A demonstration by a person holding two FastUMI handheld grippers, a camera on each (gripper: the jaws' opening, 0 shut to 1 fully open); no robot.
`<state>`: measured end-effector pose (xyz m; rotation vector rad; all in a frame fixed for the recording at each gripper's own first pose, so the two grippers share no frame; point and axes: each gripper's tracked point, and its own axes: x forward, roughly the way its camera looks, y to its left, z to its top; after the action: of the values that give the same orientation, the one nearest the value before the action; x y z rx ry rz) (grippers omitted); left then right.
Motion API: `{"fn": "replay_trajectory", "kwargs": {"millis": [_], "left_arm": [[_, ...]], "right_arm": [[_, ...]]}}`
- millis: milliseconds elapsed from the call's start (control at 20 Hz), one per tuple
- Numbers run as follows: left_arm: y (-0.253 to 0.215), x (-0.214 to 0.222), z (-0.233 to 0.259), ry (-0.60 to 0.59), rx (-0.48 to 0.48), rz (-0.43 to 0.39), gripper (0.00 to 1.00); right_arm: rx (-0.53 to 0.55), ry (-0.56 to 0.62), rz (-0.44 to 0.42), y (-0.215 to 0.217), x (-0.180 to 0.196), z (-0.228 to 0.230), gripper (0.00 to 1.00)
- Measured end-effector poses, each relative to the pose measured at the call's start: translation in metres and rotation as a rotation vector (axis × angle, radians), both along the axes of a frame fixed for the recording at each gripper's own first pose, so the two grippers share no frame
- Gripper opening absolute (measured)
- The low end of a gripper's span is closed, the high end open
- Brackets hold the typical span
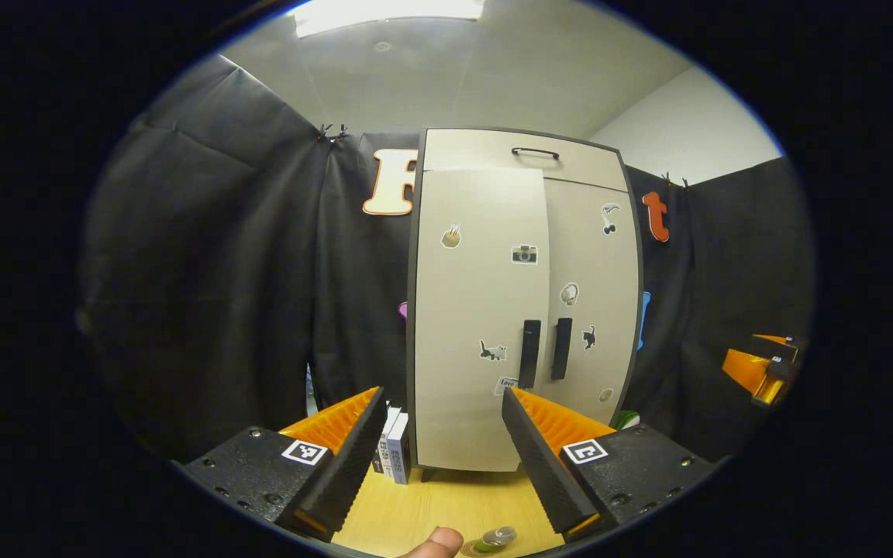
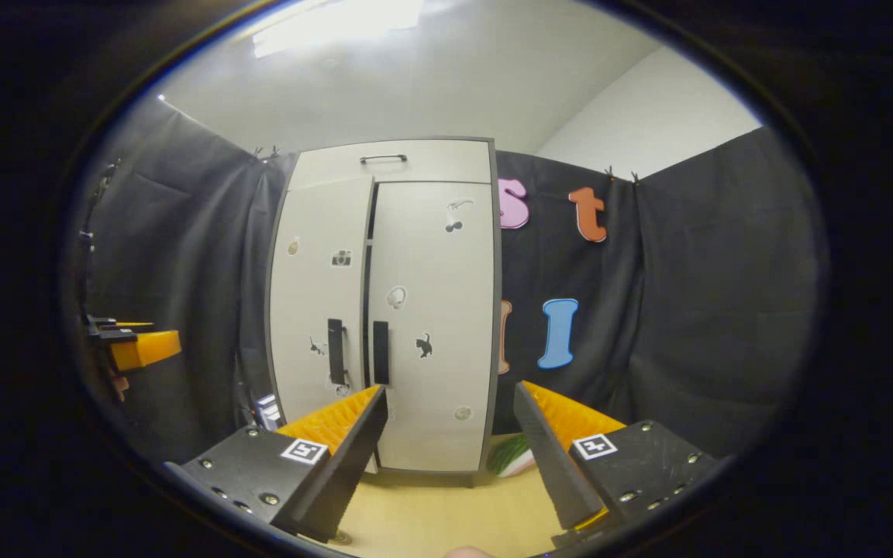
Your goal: Grasp the bottle in the cabinet with the left hand and place it on the coaster, then close the right door with the right hand and the left door with the left hand.
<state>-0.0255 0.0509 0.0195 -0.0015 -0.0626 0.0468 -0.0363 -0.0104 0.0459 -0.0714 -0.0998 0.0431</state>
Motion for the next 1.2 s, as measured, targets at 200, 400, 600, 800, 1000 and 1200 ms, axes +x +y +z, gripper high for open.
{"fn": "replay_trajectory", "kwargs": {"millis": [200, 400, 600, 800, 1000, 1200], "left_arm": [[-0.002, 0.009, 0.005, -0.014, -0.012, -0.011, 0.95], [-0.016, 0.018, -0.007, 0.027, 0.001, -0.068, 0.96], [-0.023, 0.024, -0.013, 0.042, 0.002, -0.096, 0.95], [-0.031, 0.03, -0.007, 0.036, -0.029, -0.117, 0.95], [-0.035, 0.033, 0.001, 0.026, -0.028, -0.12, 0.95], [-0.047, 0.035, 0.001, 0.042, -0.048, -0.151, 0.94]], "right_arm": [[0.064, 0.001, -0.016, 0.013, 0.009, 0.005, 0.99], [0.068, -0.009, -0.035, 0.021, 0.013, 0.011, 0.99], [0.067, 0.005, -0.049, 0.024, 0.012, 0.01, 0.99], [0.046, -0.018, -0.045, 0.02, 0.005, 0.017, 0.99], [0.033, -0.029, -0.068, 0.005, 0.0, 0.02, 0.99], [0.053, -0.038, -0.084, -0.002, -0.005, 0.025, 0.99]]}}
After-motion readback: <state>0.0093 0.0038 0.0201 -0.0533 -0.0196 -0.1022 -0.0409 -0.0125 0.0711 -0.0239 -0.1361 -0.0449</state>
